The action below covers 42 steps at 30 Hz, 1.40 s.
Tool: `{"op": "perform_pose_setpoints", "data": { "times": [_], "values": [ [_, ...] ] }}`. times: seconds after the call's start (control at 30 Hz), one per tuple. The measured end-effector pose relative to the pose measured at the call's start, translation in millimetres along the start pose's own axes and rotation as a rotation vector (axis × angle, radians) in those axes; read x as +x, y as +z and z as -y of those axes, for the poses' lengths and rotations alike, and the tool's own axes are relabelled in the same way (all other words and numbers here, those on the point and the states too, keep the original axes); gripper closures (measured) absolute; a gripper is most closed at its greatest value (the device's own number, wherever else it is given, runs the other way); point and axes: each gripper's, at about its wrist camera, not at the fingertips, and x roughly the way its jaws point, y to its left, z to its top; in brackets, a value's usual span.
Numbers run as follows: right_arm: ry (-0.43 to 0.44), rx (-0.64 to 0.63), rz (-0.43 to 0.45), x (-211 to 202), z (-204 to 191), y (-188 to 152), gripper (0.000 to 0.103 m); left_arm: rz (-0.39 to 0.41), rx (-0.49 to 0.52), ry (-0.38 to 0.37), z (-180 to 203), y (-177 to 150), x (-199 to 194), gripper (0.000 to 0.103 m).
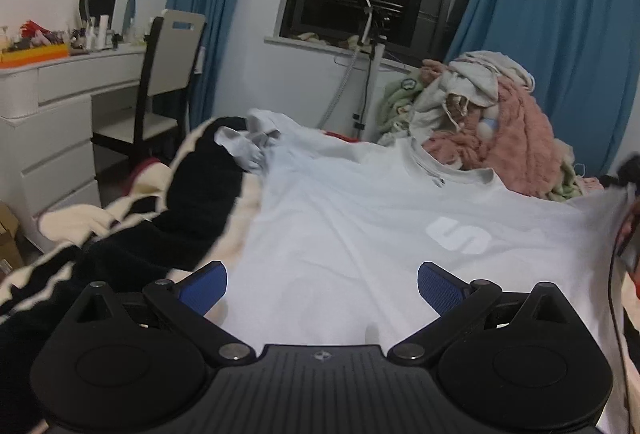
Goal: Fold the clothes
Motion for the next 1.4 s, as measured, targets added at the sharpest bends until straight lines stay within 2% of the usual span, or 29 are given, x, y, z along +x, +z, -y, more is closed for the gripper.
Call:
{"op": "perform_pose_setpoints", "data": {
  "times": [0.1,0.2,0.27,0.33,0.47,0.5,0.53,0.57,0.63,0.67,0.83,0.97,1.1,1.2,1.3,1.4],
  "values": [
    [0.013,-0.164,0.005,-15.2,-70.9,-10.0,0.097,-0.008,-0.025,0.004,-15.9,5.0,-6.5,0.001],
    [0.069,-0.331,0.003,-30.3,-144.6,-44.7,0.097,0.004,-0.078,0.002,-35.3,9.0,-11.9,0.001],
    [0.115,-0.475,0.007,-38.1,-191.3,-84.2,0.097,0.009,-0.106,0.007,-44.7,9.8,-11.7,0.001],
    [0.164,-0.598,-0.03,-38.3,-226.9,-129.8,0.097,0.007,-0.124,0.019,-53.4,9.7,-6.5,0.001],
    [0.211,-0.778,-0.11,-33.2,-272.6,-209.4,0.095,0.015,-0.162,0.05,-69.7,8.9,3.2,0.001],
    [0.228,-0.765,-0.161,-28.6,-275.0,-220.2,0.094,0.018,-0.174,0.055,-73.7,8.8,5.7,0.001],
    [0.246,-0.748,-0.209,-24.4,-276.7,-229.3,0.088,0.02,-0.18,0.058,-76.1,8.7,8.9,0.001],
    [0.265,-0.717,-0.24,-22.0,-275.1,-229.7,0.08,0.021,-0.184,0.062,-78.1,8.4,12.0,0.001],
    [0.302,-0.658,-0.296,-18.0,-272.0,-229.6,0.019,0.016,-0.177,0.066,-79.0,6.8,17.8,0.001],
    [0.317,-0.638,-0.29,-21.3,-271.5,-225.3,0.011,0.012,-0.174,0.064,-78.9,5.9,20.5,0.001],
    [0.42,-0.486,-0.323,-48.3,-257.2,-182.9,0.01,0.003,-0.142,0.054,-68.7,3.7,23.6,0.001],
    [0.452,-0.393,-0.306,-95.9,-231.3,-136.0,0.01,0.018,-0.123,0.056,-61.5,3.6,16.7,0.001],
    [0.488,-0.367,-0.267,-167.7,-190.8,-90.3,0.01,0.029,-0.091,0.049,-51.5,3.4,4.8,0.001],
    [0.482,-0.348,-0.235,-230.9,-149.4,-65.5,0.01,0.035,-0.016,0.03,-37.7,1.3,-8.2,0.001],
    [0.454,-0.327,-0.219,-294.7,-101.4,-51.7,0.01,0.063,0.058,0.007,-20.2,-3.9,-26.9,0.001],
    [0.43,-0.309,-0.229,-347.6,-55.9,-56.7,0.01,0.073,0.108,-0.025,-4.5,-8.3,-43.7,0.001]
  ]
}}
